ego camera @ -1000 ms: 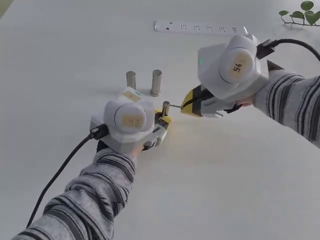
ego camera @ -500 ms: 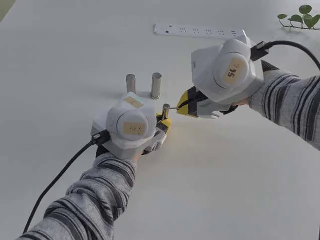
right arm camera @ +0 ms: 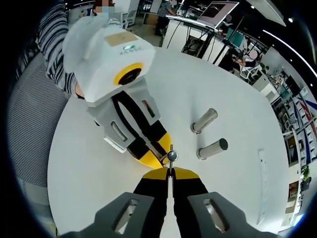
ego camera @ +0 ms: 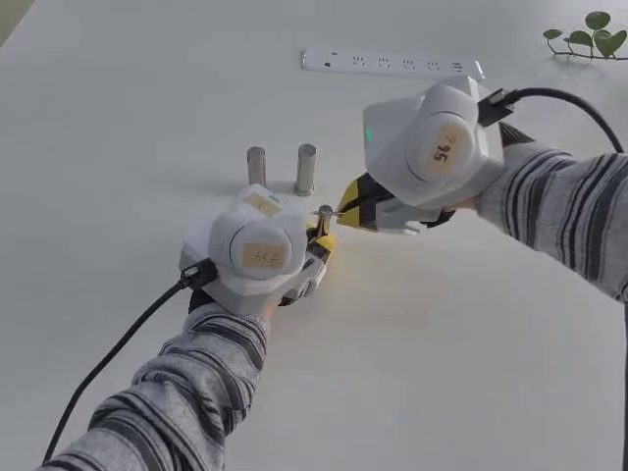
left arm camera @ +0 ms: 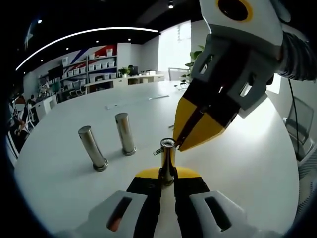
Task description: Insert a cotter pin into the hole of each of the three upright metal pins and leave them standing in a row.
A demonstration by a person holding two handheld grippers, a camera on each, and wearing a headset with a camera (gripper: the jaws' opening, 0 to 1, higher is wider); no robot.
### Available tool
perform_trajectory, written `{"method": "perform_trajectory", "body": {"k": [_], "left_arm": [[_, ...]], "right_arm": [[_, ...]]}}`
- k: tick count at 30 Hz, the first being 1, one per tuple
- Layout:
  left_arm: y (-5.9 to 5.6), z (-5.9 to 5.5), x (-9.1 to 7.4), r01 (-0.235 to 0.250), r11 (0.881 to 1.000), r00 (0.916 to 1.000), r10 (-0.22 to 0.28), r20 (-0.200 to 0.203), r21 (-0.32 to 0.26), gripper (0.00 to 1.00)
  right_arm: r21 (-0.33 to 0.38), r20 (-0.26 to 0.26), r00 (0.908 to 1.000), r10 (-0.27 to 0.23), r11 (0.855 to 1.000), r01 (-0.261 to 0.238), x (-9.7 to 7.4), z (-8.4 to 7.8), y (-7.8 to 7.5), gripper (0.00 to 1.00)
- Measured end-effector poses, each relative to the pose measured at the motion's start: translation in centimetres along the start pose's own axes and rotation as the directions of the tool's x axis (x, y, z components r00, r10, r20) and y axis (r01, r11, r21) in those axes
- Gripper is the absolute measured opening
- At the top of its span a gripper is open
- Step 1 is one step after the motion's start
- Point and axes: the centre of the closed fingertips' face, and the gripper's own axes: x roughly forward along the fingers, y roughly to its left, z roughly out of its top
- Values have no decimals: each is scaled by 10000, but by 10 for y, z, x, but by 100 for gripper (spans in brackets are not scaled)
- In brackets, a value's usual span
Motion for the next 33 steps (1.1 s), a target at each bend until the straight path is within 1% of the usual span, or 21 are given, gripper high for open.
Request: {"method": "perform_trajectory", "body": {"k": [2,4,5,9,11,16,21,25,33], "left_arm": [[0,0,0,-5,10000,10000,5,-4,-9,5],[0,0,0,-19,10000,10000,19,17,-51,5],[0,0,0,-41,9999,10000,41,31,-96,5],[0,0,0,-38,9999,10000,39,31,-117,5],[0,-1,0,-32,9999,10000,33,41,-141,5],[0,-1,1,-59,9999,10000,59,51,-161,5],[0,-1,1,-75,9998,10000,76,37,-178,5],[0,-1,1,-109,9993,9999,111,39,-350,5],[0,-1,1,-151,9991,9999,152,36,-386,5]], "right_arm": [[58,67,10000,-26,10000,25,1,1,0,0],[134,334,9994,-117,9998,113,1,5,-1,0],[357,356,9993,-80,9993,67,0,5,-1,0],[406,480,9986,-210,9990,191,-8,8,-3,3],[481,528,9984,-223,9986,198,-9,6,-2,3],[535,425,9989,-217,9984,194,-13,3,0,1],[610,278,9992,-287,9978,270,-10,-1,0,0],[708,309,9988,-388,9968,365,-9,1,-1,0],[647,367,9987,-361,9973,336,-8,4,-1,0]]}}
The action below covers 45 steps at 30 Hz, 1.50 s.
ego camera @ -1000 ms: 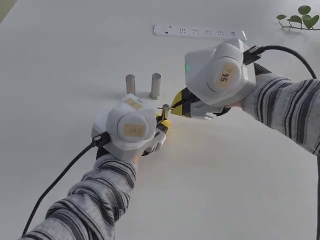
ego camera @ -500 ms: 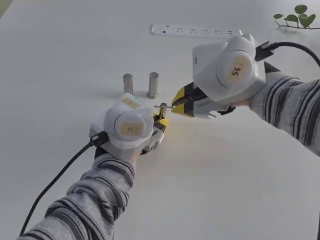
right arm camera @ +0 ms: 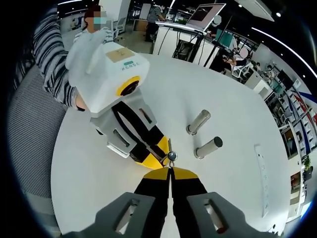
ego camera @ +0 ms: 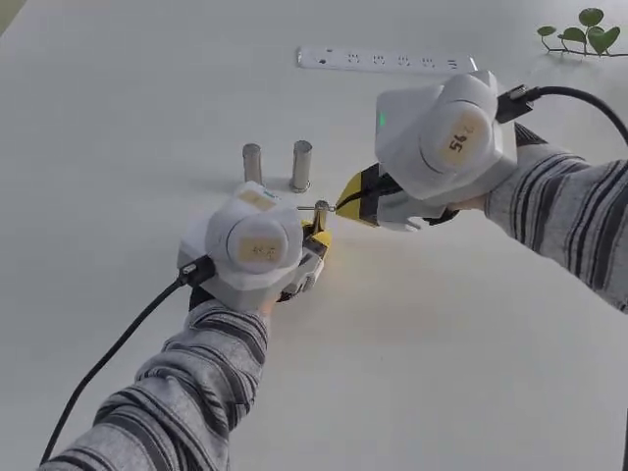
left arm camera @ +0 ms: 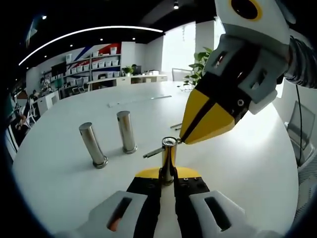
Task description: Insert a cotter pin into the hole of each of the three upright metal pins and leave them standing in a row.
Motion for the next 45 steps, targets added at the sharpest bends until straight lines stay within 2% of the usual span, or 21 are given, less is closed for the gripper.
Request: {"method": "perform_trajectory", "body": {"k": [11,14,20,22,24,29,38,42,44,45], "left_arm": [[0,0,0,-28,10000,10000,28,2,-4,5],[-1,0,0,-141,9996,9999,141,4,245,5],[0,1,0,-108,9999,9999,107,62,29,5],[-1,1,0,-78,9991,10000,76,49,410,5],[-2,1,0,94,9998,9999,-95,62,156,5],[0,2,-2,176,9998,9998,-177,66,75,5],[24,6,-11,-88,9998,10000,88,-45,170,5],[37,5,-14,-212,9995,9997,215,-91,248,5],[41,5,-15,-230,9986,9997,234,-82,478,5],[43,5,-16,-231,9985,9997,237,-110,505,5]], "right_arm": [[235,100,9999,-72,9997,69,-1,-1,-1,0],[722,142,9994,-322,9969,311,-2,-1,-4,0],[1614,269,9981,-557,9856,507,-7,-7,-6,1],[2196,313,9967,-753,9733,667,-9,-11,-8,2],[2632,394,9958,-831,9622,699,-10,-14,-9,2],[3287,415,9939,-1026,9408,834,-15,-23,-9,2],[4282,725,9900,-1207,9003,784,-20,-30,-9,7],[4407,741,9881,-1349,8932,889,-20,-29,-10,10],[4477,795,9869,-1404,8896,904,-19,-28,-10,12],[4581,877,9854,-1461,8843,904,-19,-27,-11,13]]}}
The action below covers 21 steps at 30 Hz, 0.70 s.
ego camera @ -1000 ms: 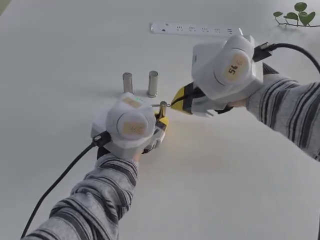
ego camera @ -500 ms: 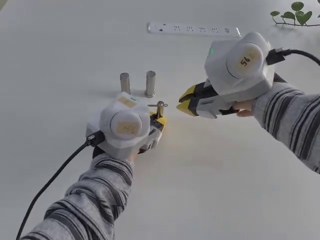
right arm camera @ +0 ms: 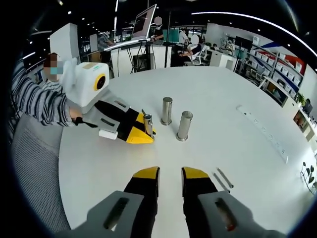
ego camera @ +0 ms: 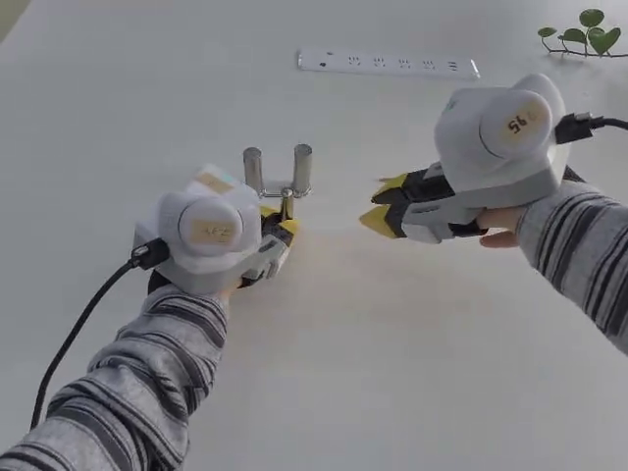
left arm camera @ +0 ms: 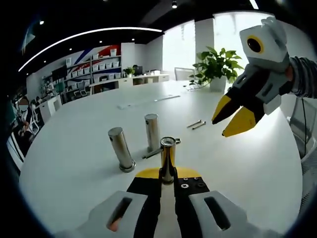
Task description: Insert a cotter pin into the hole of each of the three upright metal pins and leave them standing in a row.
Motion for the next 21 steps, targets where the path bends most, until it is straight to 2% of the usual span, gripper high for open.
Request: {"method": "perform_trajectory", "body": {"k": [11,15,21], "left_arm": [[17,-9,-7,-95,9999,9998,94,-163,-57,5],[20,-12,-9,-87,10000,9997,86,-248,-41,5],[21,-12,-11,71,9999,9999,-72,-110,-107,5]], "right_arm": [[508,200,9997,-119,9986,109,4,1,-2,21],[675,241,9997,-103,9977,87,5,0,-3,22],[866,363,9993,-121,9962,89,5,1,-2,22]]}}
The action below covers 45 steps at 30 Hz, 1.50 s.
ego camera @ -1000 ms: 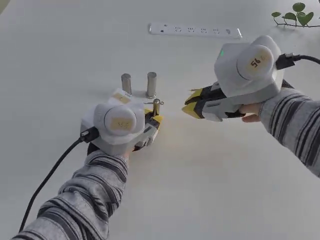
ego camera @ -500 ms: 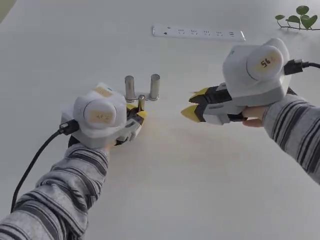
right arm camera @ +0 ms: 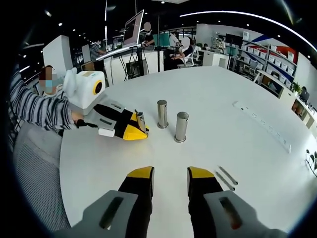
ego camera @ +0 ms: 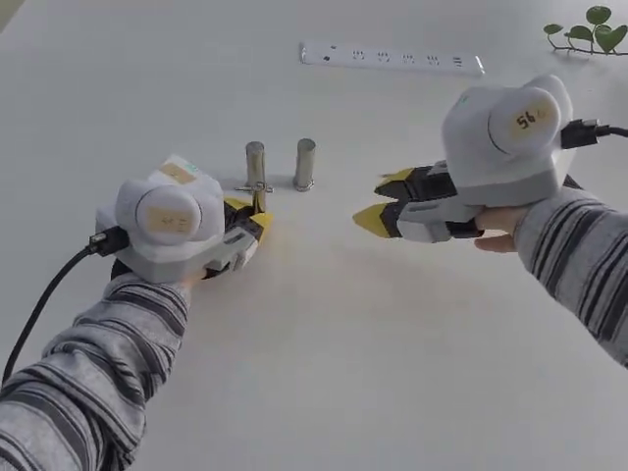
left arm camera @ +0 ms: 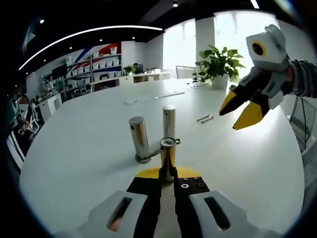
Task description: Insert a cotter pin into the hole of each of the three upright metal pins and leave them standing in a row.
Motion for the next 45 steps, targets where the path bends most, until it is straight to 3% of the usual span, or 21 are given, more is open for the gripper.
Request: {"method": "perform_trajectory", "body": {"k": [15,21,24,27,32,36,45], "left_arm": [[-1,1,0,113,9999,9999,-113,71,77,5],[0,-4,3,-13,10000,9998,12,-201,-60,6],[0,-3,3,-104,9998,9998,101,-167,-163,16],[-1,-1,3,-109,9998,9998,106,-153,-189,18],[2,2,0,-187,9983,9998,185,-34,-555,30],[4,6,-7,-65,9973,9999,71,73,-726,37],[4,19,-29,-67,9994,9994,79,348,-351,54]], "right_arm": [[576,-37,10000,36,9983,-33,2,-6,-1,26],[691,-59,10000,47,9976,-43,2,-7,0,26],[741,-24,10000,37,9972,-35,3,-7,-1,26],[790,30,10000,-2,9969,-1,3,-6,-3,27],[946,317,9995,-78,9955,48,3,0,-4,28],[1138,829,9964,-156,9935,61,8,12,-7,28],[1191,1800,9832,-312,9928,97,22,44,-13,31]]}}
